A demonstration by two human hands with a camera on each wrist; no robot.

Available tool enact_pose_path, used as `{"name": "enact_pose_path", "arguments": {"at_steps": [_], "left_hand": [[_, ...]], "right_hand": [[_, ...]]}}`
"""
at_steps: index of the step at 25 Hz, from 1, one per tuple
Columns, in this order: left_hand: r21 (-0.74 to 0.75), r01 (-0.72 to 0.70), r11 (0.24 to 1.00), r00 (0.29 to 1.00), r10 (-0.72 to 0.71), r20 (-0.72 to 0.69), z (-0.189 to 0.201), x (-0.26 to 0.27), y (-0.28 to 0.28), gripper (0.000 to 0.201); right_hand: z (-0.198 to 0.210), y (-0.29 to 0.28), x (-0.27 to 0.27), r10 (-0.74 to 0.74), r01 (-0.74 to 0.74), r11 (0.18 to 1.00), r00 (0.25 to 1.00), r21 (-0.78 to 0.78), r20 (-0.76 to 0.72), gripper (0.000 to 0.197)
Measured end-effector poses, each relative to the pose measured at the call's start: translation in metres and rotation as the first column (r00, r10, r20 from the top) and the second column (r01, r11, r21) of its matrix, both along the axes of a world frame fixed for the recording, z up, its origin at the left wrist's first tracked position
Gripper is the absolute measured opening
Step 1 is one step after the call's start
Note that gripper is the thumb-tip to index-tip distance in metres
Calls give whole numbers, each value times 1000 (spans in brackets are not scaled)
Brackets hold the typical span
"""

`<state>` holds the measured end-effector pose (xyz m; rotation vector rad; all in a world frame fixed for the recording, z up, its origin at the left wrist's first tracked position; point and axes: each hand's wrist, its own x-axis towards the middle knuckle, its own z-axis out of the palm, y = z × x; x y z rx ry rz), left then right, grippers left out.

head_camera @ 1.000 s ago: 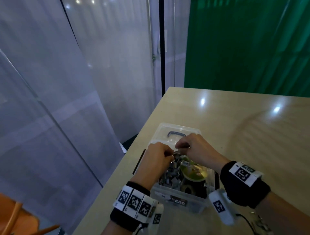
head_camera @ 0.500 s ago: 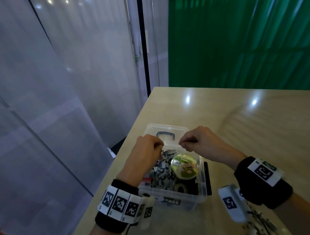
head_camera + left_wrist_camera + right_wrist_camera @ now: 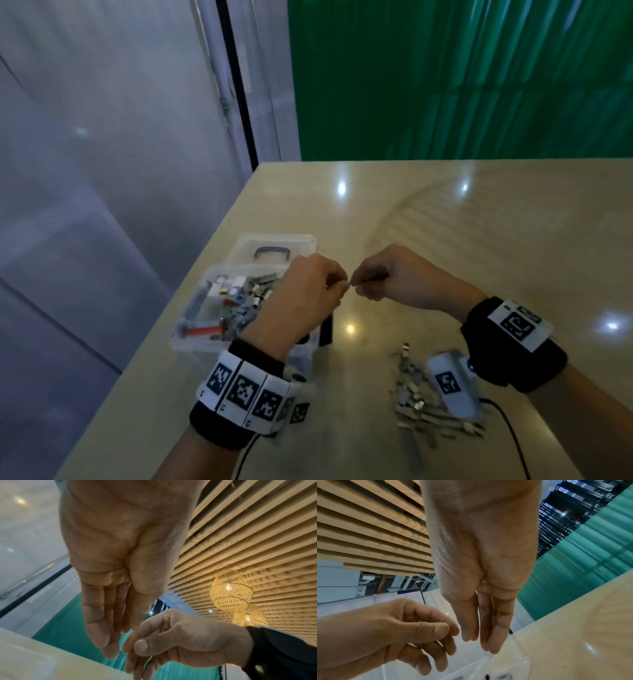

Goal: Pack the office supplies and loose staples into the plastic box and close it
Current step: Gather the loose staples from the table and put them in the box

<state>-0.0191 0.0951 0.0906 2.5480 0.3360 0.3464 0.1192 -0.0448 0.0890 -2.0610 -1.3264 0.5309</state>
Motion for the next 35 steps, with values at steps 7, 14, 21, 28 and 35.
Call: {"name": "enact_pose_path", "arguments": {"at_steps": [7, 14, 21, 28, 35], "left_hand": [[-35, 3, 999, 960, -13, -280, -63, 44, -87, 27], [-40, -52, 998, 817, 19, -577, -127, 24, -119, 51], [-47, -171, 984, 877, 130, -463, -152, 9, -149, 76], [-178, -315, 932, 928, 264, -261, -161, 15, -168, 28], [-302, -376, 876, 917, 305, -256, -159, 3, -172, 13]], "right_hand": [[-72, -87, 46, -60, 65, 946, 998, -318, 27, 15], [-113, -155, 31, 158, -58, 759, 983, -649, 96, 71], [-141, -171, 9, 13, 42, 913, 991, -407, 131, 50], [-153, -177, 5, -164, 183, 952, 982, -245, 96, 22], [-157, -184, -5, -164, 172, 968, 985, -181, 60, 22]]}}
